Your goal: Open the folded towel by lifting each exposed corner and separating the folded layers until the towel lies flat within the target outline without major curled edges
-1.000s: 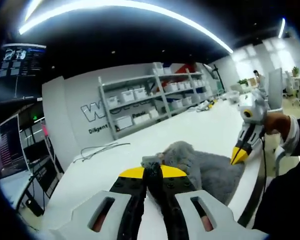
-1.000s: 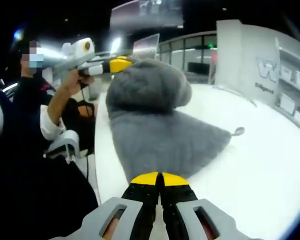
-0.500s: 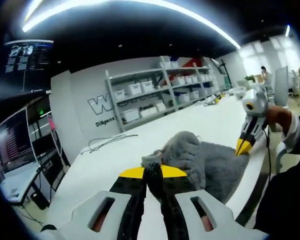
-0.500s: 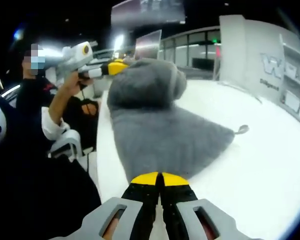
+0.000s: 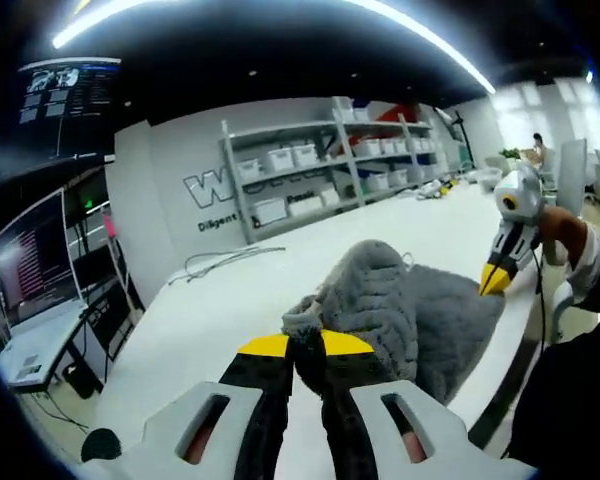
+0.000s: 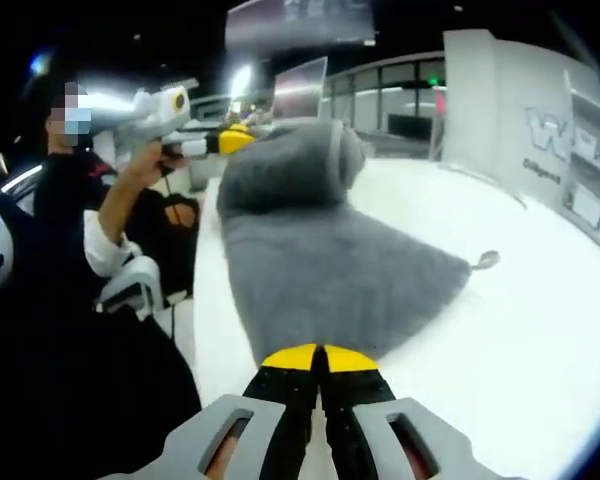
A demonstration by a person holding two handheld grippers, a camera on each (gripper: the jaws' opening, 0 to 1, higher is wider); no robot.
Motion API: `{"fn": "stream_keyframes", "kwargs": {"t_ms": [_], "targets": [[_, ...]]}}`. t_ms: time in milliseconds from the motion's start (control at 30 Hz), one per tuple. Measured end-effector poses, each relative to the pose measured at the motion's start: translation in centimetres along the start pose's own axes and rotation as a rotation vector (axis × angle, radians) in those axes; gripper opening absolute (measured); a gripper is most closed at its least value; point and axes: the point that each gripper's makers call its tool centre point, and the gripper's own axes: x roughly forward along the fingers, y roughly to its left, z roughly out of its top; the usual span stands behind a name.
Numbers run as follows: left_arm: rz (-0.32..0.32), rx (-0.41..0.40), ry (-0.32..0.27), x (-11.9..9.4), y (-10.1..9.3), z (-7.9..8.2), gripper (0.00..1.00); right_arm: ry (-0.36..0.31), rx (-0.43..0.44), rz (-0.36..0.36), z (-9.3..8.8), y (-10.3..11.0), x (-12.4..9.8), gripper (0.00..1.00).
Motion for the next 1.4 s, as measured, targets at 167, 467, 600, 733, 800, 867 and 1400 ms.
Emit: {"fn": "stream_keyframes", "kwargs": {"t_ms": [167,467,600,733,800,867,1400], "targets": [[0.006,-0.012,0.031,-0.1,0.8,-0.8,0.09,-0.001,0.007,0.009,0.1,-0.1,0.1,0.0],[0.018,-0.044,0.072,-0.4,2.4,-2.0,0.09,-0.004,0.003,0.01,0.1,-0.3,0.1,0.0],[0.023,-0.05,0.087,-0.7,2.6,-2.4,0.09,-0.005,0.003,0.01,0.1,-0.4,0.1,0.0],[0.02,-0.058,0.106,-1.0,2.7,-3.0,0.09,-0.005,0.003,0.009,0.2,-0.4,0.1,0.0],[0.018,-0.058,0.118,-1.2,2.9,-3.2,0.09,-0.007,0.004,0.01,0.2,-0.5,0.1,0.0],[0.014,-0.063,0.126,-1.4,3.0,-3.4,0.09,-0.008,0.006,0.011,0.2,-0.5,0.1,0.0],[0.014,-0.073,0.164,-2.2,3.5,-4.5,0.09,-0.01,0.009,0.01,0.2,-0.9,-0.1,0.0]]}}
